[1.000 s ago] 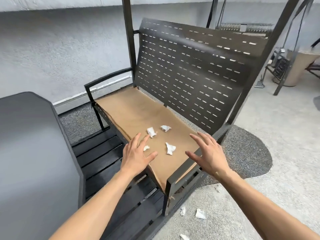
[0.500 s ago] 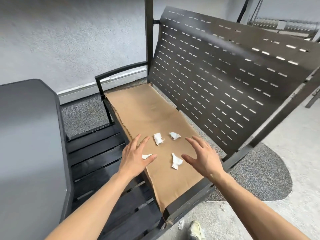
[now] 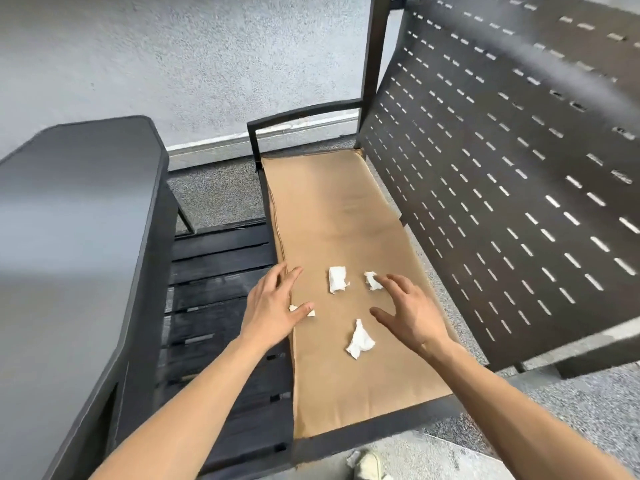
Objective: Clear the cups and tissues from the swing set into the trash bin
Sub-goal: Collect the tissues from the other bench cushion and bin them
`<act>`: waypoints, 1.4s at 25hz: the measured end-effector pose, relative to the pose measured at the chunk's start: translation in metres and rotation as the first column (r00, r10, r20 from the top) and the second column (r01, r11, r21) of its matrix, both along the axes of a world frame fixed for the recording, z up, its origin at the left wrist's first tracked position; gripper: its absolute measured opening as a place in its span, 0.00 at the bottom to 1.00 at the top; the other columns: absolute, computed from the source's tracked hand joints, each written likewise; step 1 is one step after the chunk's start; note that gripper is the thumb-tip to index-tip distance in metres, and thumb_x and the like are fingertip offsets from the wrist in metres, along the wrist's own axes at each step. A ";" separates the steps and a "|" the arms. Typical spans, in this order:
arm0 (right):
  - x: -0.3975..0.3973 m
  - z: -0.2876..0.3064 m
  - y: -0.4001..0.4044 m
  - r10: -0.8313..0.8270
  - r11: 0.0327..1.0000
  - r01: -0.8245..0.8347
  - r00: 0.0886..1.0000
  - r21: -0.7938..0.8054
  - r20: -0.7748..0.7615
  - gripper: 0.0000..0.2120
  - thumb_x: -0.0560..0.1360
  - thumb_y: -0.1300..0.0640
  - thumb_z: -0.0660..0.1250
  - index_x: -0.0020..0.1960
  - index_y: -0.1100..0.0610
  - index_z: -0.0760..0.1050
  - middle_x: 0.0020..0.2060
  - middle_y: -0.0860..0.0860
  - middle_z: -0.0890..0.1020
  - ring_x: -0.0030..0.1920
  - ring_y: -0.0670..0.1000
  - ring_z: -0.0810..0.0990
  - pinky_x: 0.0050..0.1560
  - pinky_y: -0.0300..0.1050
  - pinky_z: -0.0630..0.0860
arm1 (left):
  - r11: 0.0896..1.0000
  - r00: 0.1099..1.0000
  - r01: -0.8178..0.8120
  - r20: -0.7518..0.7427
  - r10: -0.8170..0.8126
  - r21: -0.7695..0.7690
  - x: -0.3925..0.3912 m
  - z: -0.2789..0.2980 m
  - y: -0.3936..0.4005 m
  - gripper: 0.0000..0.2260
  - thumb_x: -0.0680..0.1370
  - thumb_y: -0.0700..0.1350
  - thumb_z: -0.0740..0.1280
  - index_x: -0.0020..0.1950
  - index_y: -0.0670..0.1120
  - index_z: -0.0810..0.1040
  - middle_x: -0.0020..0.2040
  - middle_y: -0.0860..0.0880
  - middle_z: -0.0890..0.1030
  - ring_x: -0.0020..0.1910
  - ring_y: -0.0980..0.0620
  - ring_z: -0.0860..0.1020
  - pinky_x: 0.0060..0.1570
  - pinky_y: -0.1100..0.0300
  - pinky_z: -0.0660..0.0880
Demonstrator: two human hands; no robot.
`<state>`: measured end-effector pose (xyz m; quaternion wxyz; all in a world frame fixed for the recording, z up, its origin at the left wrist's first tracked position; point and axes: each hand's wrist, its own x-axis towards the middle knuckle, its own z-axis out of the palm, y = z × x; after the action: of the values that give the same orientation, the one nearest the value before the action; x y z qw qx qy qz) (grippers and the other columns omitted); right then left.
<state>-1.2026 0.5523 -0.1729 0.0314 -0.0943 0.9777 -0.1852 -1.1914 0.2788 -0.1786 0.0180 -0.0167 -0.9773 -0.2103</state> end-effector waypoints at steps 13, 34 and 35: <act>-0.042 -0.095 -0.024 0.034 0.999 -0.042 0.977 0.032 0.210 0.30 0.73 0.46 0.68 0.72 0.44 0.63 0.72 0.46 0.65 0.68 0.51 0.68 0.57 0.47 0.71 | 0.998 0.976 0.026 0.217 -0.012 -0.064 -0.037 -0.114 -0.021 0.32 0.75 0.58 0.68 0.76 0.55 0.60 0.77 0.45 0.57 0.74 0.44 0.59 0.71 0.45 0.60; -0.072 -0.235 -0.040 0.152 0.947 -0.277 0.830 0.159 0.537 0.28 0.68 0.45 0.72 0.66 0.44 0.69 0.66 0.47 0.67 0.62 0.53 0.69 0.53 0.46 0.70 | 0.965 0.939 0.217 0.302 -0.165 -0.145 -0.099 -0.255 -0.024 0.11 0.79 0.47 0.65 0.61 0.53 0.79 0.56 0.50 0.76 0.56 0.48 0.74 0.52 0.52 0.73; -0.070 -0.236 -0.037 0.159 0.939 -0.295 0.828 0.176 0.538 0.25 0.69 0.47 0.71 0.65 0.45 0.70 0.64 0.47 0.67 0.61 0.54 0.69 0.51 0.46 0.71 | 0.968 0.939 0.209 0.305 -0.159 -0.141 -0.100 -0.255 -0.023 0.10 0.79 0.46 0.65 0.60 0.53 0.79 0.54 0.50 0.77 0.56 0.48 0.74 0.51 0.52 0.73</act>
<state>-1.2729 0.5153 -0.4090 0.3257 -0.1527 0.9302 -0.0730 -1.2919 0.2562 -0.4335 -0.1472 -0.0788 -0.9778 -0.1267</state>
